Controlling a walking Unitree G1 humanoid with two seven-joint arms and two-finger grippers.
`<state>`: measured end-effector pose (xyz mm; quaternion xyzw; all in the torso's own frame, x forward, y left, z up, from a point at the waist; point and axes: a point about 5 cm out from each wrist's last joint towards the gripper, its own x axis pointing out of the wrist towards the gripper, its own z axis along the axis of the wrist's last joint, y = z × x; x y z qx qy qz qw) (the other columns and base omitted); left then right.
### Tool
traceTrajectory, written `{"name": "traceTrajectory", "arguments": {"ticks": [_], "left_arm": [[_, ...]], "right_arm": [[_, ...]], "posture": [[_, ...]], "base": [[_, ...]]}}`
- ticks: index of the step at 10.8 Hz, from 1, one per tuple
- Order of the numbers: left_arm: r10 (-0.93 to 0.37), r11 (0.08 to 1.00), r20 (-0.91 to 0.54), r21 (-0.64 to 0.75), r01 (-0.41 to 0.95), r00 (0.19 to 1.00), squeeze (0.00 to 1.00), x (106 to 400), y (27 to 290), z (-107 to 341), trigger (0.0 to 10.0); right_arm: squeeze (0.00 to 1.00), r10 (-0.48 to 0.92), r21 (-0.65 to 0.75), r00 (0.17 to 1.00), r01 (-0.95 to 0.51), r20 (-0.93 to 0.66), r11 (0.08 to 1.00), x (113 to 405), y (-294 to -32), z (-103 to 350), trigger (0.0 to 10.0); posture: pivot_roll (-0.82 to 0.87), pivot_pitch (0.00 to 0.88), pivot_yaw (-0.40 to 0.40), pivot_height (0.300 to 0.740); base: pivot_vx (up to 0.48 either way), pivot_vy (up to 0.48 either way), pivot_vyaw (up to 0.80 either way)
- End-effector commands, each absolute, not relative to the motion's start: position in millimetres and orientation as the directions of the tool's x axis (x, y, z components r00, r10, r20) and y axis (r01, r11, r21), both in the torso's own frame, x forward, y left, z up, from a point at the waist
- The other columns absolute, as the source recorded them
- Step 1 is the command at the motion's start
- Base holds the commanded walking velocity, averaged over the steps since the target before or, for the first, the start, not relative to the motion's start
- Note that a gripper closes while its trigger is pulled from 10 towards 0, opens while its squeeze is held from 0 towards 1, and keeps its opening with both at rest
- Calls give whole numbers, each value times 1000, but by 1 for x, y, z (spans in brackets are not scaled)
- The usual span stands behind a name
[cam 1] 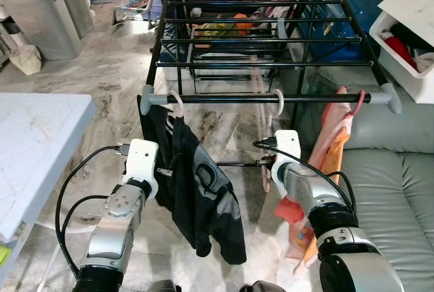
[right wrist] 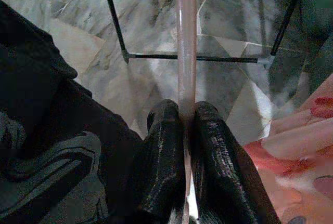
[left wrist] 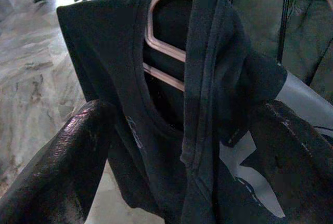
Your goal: Hang hanger
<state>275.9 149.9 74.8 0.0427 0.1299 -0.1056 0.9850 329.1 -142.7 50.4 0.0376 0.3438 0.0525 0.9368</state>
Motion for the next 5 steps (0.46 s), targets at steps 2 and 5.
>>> {"name": "traceTrajectory", "arguments": {"ticks": [2,5], "left_arm": [[-192,974,-271,69,218,943,0,277,149,76,10000],[-187,973,-297,76,219,936,0,276,149,71,10000]], "right_arm": [[0,104,114,681,-31,-725,993,314,-147,29,10000],[0,133,189,614,27,-778,982,306,-144,20,10000]], "posture": [[-14,45,4,740],[-12,42,-4,740]], "base": [[0,0,0],[0,0,0]]}}
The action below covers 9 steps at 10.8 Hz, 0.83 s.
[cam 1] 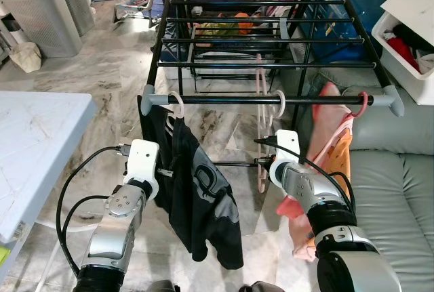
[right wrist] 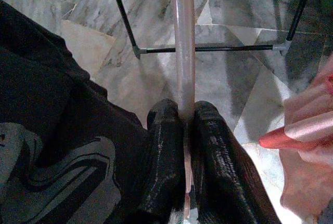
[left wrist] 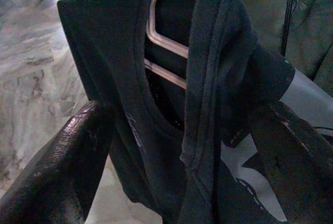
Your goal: Hang hanger
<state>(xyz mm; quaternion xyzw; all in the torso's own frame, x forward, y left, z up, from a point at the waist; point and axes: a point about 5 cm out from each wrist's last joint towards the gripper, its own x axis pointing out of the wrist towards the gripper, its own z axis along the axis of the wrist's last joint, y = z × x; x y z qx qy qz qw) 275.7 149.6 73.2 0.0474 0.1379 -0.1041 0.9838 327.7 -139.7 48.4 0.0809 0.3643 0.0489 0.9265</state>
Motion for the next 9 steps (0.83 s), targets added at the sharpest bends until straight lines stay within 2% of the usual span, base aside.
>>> {"name": "traceTrajectory", "arguments": {"ticks": [1,3,4,7,9], "left_arm": [[-195,973,-281,64,221,940,0,276,146,73,10000],[-199,973,-272,61,223,941,0,275,143,74,10000],[-207,971,-284,56,232,936,0,275,143,73,10000],[-216,969,-287,56,242,933,0,276,141,72,10000],[-223,967,-289,58,249,931,0,277,140,72,10000]], "right_arm": [[0,123,183,610,37,-783,982,304,-148,18,10000],[0,74,140,621,58,-780,988,304,-157,19,10000],[0,-3,87,633,112,-774,990,303,-172,21,10000],[0,-84,56,656,190,-750,980,303,-193,25,10000],[0,-87,53,667,187,-740,981,307,-194,30,10000]], "posture": [[-14,41,-7,740],[-15,42,-9,740],[-16,42,-8,740],[-25,40,-1,740],[-24,34,3,740]], "base": [[0,0,0],[0,0,0],[0,0,0],[0,0,0],[0,0,0]]}}
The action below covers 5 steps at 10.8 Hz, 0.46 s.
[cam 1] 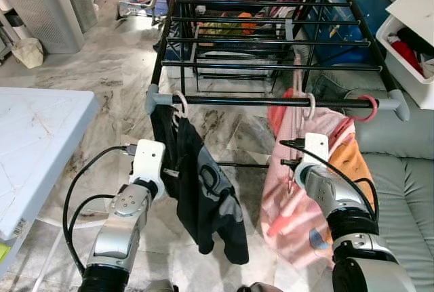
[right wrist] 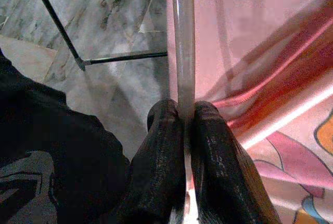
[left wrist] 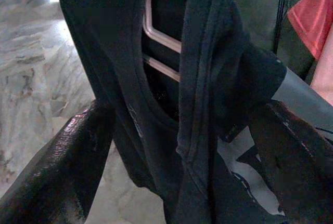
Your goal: Hang hanger
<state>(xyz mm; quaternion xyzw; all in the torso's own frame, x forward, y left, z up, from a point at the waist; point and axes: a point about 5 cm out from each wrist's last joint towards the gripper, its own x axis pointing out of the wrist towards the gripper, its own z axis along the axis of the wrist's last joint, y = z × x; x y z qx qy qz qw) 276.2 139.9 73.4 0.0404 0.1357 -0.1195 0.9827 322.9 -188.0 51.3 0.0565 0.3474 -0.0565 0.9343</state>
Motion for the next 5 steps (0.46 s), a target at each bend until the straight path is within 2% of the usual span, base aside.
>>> {"name": "traceTrajectory", "arguments": {"ticks": [1,3,5], "left_arm": [[-224,966,-289,59,251,931,0,277,140,72,10000],[-223,966,-289,62,251,931,0,277,141,72,10000],[-227,965,-290,64,256,930,0,278,141,72,10000]], "right_arm": [[0,-79,57,667,181,-741,982,308,-191,29,10000],[0,-65,67,661,173,-747,983,306,-186,26,10000],[0,8,112,652,119,-758,987,305,-172,24,10000]], "posture": [[-18,30,2,740],[-17,29,5,740],[-20,29,9,740]], "base": [[0,0,0],[0,0,0],[0,0,0]]}}
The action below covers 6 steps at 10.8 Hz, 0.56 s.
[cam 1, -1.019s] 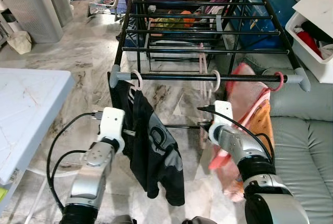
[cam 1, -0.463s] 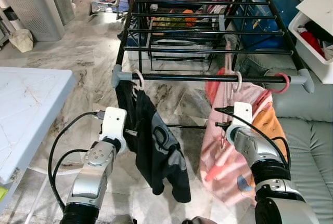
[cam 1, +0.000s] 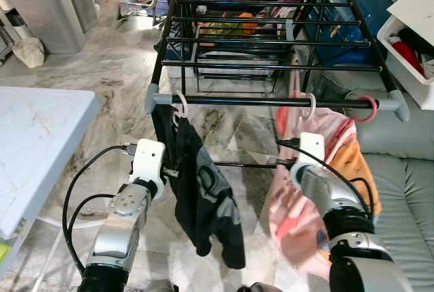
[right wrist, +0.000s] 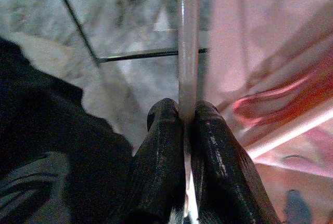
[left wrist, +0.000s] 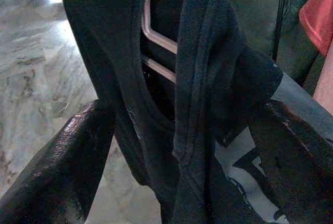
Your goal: Hang hanger
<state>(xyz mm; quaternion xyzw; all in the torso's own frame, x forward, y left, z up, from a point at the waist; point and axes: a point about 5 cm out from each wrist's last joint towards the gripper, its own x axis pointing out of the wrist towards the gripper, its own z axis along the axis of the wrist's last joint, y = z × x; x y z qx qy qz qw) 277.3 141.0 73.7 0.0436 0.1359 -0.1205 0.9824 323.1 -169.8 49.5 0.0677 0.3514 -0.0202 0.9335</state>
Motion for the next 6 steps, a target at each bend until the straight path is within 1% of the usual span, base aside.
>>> {"name": "traceTrajectory", "arguments": {"ticks": [1,6], "left_arm": [[-230,964,-288,63,258,930,0,278,140,73,10000],[-228,965,-289,56,254,930,0,278,138,72,10000]], "right_arm": [[0,56,138,648,77,-759,987,303,-163,24,10000],[0,155,164,646,-46,-748,985,299,-145,29,10000]], "posture": [[-20,29,9,740],[-28,32,1,740]], "base": [[0,0,0],[0,0,0]]}}
